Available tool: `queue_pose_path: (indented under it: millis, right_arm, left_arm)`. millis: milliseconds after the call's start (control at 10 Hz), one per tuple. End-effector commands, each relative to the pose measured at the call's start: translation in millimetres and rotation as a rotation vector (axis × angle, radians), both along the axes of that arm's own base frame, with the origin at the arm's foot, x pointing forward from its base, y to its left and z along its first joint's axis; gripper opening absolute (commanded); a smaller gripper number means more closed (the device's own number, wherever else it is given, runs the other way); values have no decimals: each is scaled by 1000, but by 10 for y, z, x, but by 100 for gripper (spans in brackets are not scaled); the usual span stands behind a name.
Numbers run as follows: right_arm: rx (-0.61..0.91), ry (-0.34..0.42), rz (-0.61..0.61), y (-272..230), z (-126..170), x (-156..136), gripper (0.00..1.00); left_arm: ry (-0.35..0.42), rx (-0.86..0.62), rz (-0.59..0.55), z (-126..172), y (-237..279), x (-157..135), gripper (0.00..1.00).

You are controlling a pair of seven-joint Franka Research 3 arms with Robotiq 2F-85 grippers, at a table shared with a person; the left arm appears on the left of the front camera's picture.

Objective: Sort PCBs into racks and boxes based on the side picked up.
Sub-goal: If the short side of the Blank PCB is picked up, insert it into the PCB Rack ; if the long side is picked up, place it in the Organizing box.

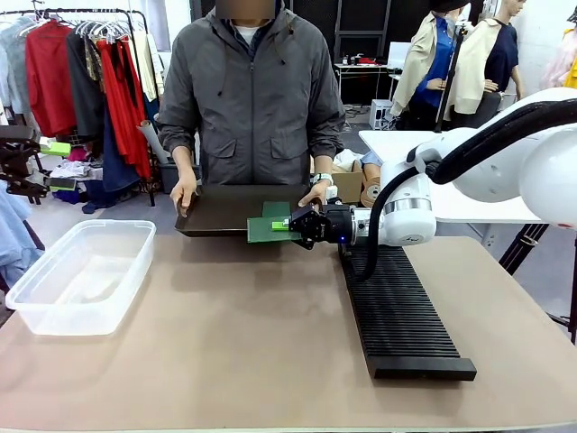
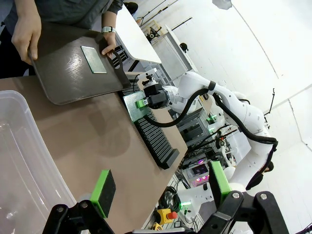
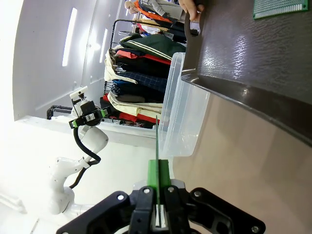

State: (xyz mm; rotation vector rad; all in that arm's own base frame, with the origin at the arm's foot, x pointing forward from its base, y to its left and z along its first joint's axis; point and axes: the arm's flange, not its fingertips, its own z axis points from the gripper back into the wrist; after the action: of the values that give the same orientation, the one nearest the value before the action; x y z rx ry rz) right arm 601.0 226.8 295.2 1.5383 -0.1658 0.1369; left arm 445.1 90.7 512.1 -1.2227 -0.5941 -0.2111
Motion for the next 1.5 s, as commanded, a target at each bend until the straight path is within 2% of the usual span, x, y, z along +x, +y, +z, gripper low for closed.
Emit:
queue_pose_path:
  millis: [0,100,700,1200,1400]
  right_arm:
    - [1,-18,-2,-2,2,1,0]
    - [0,0,0,0,0,0,0]
    - [58,-143,52,-507,613,-25,0]
    - [105,-378,161,-1090,975,-65,0]
    - [105,-528,209,-1346,1034,-49,0]
  left_arm:
    - [14,8,1,34,-3,-19,100]
    - [14,8,1,34,-3,-19,100]
    - [14,8,1,34,-3,-19,100]
    - [14,8,1,34,-3,-19,100]
    - [14,8,1,34,-3,-19,100]
